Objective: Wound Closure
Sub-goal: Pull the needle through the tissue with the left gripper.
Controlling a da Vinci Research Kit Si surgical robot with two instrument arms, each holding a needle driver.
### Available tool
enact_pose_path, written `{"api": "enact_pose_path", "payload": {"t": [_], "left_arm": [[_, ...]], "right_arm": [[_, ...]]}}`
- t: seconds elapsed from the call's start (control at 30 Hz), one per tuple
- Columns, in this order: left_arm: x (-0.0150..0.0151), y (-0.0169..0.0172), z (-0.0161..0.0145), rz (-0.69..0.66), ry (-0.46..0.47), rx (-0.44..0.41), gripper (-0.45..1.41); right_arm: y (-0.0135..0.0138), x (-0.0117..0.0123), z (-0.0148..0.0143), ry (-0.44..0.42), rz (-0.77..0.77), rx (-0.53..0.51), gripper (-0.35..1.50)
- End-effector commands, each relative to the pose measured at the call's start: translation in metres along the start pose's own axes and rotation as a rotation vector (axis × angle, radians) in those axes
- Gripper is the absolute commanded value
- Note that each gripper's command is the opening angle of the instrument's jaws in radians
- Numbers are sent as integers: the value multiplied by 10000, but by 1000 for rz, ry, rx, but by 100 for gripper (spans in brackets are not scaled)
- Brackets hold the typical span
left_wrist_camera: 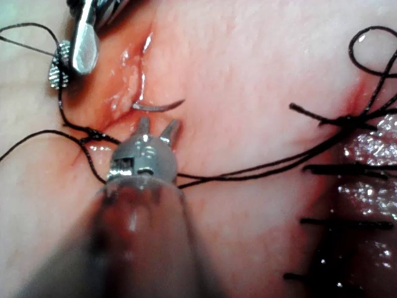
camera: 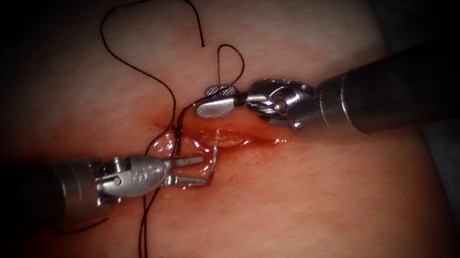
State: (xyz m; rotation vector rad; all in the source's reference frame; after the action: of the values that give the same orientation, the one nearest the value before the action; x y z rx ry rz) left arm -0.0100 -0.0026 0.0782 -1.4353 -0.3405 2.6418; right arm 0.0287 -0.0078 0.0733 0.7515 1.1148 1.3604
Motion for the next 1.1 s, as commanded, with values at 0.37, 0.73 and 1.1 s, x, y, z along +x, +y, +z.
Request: {"api": "enact_pose_path", "payload": {"t": [0.37,0.73,1.1], "left_arm": [[10,-10,21,181,12,8,64],[17,-18,33,238,44,-1,44],[19,-24,43,280,68,-16,29]], "right_arm": [[56,25,-42,30,-23,-48,106],[71,8,-41,45,-48,-54,89],[72,5,-41,46,-52,-54,83]]}}
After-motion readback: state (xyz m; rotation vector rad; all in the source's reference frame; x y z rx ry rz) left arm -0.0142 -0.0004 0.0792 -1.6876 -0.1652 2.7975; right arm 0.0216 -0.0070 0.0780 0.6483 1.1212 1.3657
